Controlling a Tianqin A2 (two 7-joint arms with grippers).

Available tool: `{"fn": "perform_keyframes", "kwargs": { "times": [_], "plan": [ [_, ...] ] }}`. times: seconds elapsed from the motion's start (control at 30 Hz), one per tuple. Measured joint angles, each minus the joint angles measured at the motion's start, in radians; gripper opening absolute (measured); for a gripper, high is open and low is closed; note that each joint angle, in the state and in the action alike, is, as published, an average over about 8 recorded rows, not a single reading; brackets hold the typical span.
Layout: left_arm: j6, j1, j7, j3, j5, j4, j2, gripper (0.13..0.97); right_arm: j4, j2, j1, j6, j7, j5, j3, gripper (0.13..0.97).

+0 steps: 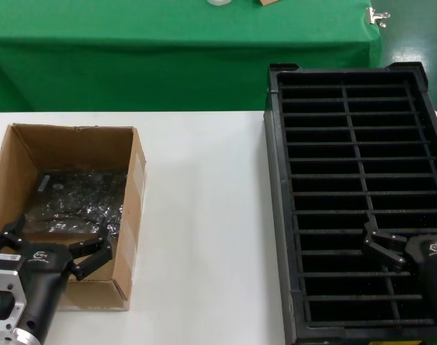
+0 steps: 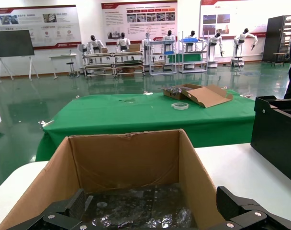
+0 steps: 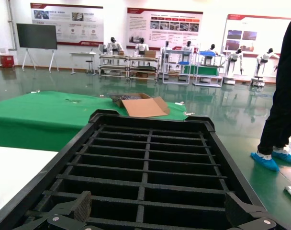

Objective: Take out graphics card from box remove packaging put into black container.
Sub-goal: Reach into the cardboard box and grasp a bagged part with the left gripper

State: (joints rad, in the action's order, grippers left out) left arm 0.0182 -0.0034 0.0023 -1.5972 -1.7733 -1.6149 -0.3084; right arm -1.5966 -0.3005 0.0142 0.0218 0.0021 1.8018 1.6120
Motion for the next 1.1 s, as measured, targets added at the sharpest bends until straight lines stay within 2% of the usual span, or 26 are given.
{"fn": "perform_keyframes", "kwargs": {
  "times": [0.4,0.53,0.63,0.77,0.87,0.97,1.1],
  "plan": [
    [0.008,0.0,0.006,0.006,0.001,0.0,0.003,0.966,0.0,0.0,0.0,0.0,0.0,0.0,0.0,0.966],
    [0.044,-0.009,0.041,0.033,0.003,0.004,0.011,0.966,0.0,0.0,0.0,0.0,0.0,0.0,0.0,0.966],
    [0.096,-0.03,0.098,0.06,0.005,0.014,0.003,0.966,0.0,0.0,0.0,0.0,0.0,0.0,0.0,0.966],
    [0.181,-0.082,0.201,0.077,0.015,0.047,-0.046,0.966,0.0,0.0,0.0,0.0,0.0,0.0,0.0,0.966],
    [0.242,-0.129,0.28,0.066,0.041,0.085,-0.11,0.966,0.0,0.0,0.0,0.0,0.0,0.0,0.0,0.966],
    [0.292,-0.182,0.345,0.033,0.089,0.135,-0.184,0.966,0.0,0.0,0.0,0.0,0.0,0.0,0.0,0.966],
    [0.35,-0.264,0.414,-0.033,0.16,0.225,-0.268,0.966,0.0,0.0,0.0,0.0,0.0,0.0,0.0,0.966]
  ]
}}
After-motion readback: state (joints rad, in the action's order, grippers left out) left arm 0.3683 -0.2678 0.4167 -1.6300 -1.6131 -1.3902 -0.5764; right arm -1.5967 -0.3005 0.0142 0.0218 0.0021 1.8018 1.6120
